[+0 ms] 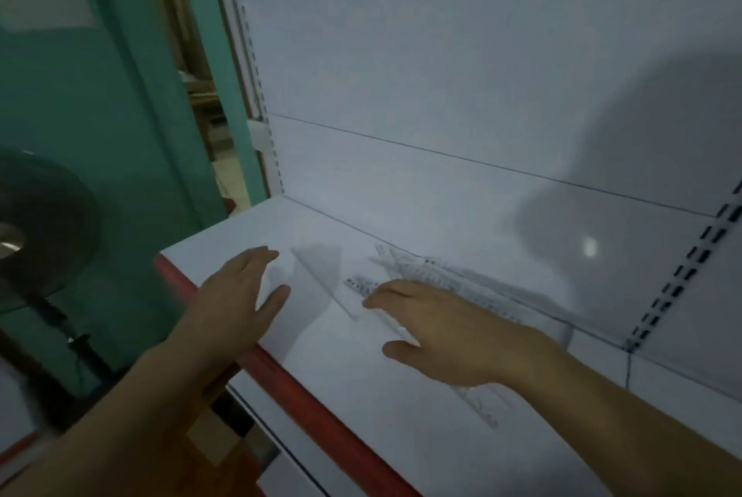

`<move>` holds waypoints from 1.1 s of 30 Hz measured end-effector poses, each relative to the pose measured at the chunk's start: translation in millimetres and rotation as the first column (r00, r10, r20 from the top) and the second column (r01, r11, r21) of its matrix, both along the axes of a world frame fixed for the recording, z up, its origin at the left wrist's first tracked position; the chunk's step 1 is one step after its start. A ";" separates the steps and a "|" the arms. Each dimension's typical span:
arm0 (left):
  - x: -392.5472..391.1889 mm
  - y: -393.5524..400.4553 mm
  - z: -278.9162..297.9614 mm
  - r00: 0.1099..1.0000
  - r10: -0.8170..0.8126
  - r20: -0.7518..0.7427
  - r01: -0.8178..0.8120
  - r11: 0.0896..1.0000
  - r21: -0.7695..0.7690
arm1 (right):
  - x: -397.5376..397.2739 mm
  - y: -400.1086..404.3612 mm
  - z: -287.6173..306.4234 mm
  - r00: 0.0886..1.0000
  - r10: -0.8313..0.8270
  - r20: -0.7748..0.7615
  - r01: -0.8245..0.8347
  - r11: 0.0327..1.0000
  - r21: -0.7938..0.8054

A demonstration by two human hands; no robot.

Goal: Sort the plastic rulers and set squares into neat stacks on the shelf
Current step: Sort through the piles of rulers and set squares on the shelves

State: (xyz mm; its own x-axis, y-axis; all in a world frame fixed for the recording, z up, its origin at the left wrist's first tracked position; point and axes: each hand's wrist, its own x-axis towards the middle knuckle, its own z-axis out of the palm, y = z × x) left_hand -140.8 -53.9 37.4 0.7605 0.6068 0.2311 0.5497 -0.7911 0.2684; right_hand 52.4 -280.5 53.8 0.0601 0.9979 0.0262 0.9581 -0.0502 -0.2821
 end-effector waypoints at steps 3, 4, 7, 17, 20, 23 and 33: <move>65.4 6.6 -5.6 0.974 -0.224 0.021 0.224 0.975 0.010 | 27.4 -18.3 -2.1 0.981 -0.190 0.032 0.189 0.981 0.041; 87.4 6.6 -8.9 0.953 -0.302 0.021 0.302 0.953 0.005 | 32.7 -23.6 -2.5 0.967 -0.252 0.036 0.250 0.967 0.048; 135.9 1.1 -17.2 0.860 -0.509 0.048 0.509 0.861 -0.001 | 37.3 -34.9 -4.2 0.903 -0.427 0.033 0.427 0.904 0.011; 207.3 25.5 -24.4 0.631 -0.767 0.118 0.775 0.629 -0.057 | 36.8 -17.1 -38.6 0.619 -0.784 0.038 0.782 0.621 0.064; 205.3 16.5 -45.8 0.590 -0.804 0.075 0.807 0.585 -0.077 | 33.1 -11.0 -59.6 0.547 -0.836 0.038 0.831 0.548 0.098; 208.9 16.4 -55.1 0.598 -0.788 0.145 0.802 0.591 -0.091 | 33.0 -5.3 -73.7 0.476 -0.879 0.024 0.836 0.461 0.299; 207.3 25.1 -43.0 0.479 -0.711 0.515 0.855 0.511 -0.090 | 27.7 -5.6 -74.3 0.319 -0.895 -0.311 0.871 0.147 0.468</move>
State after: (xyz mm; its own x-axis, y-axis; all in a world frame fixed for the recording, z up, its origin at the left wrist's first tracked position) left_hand 66.6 -28.8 -5.6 0.8369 -0.1186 0.5343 -0.4664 -0.6653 0.5829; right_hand 80.1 -286.2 -20.5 0.8787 0.0820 0.4702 0.3668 -0.7465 -0.5552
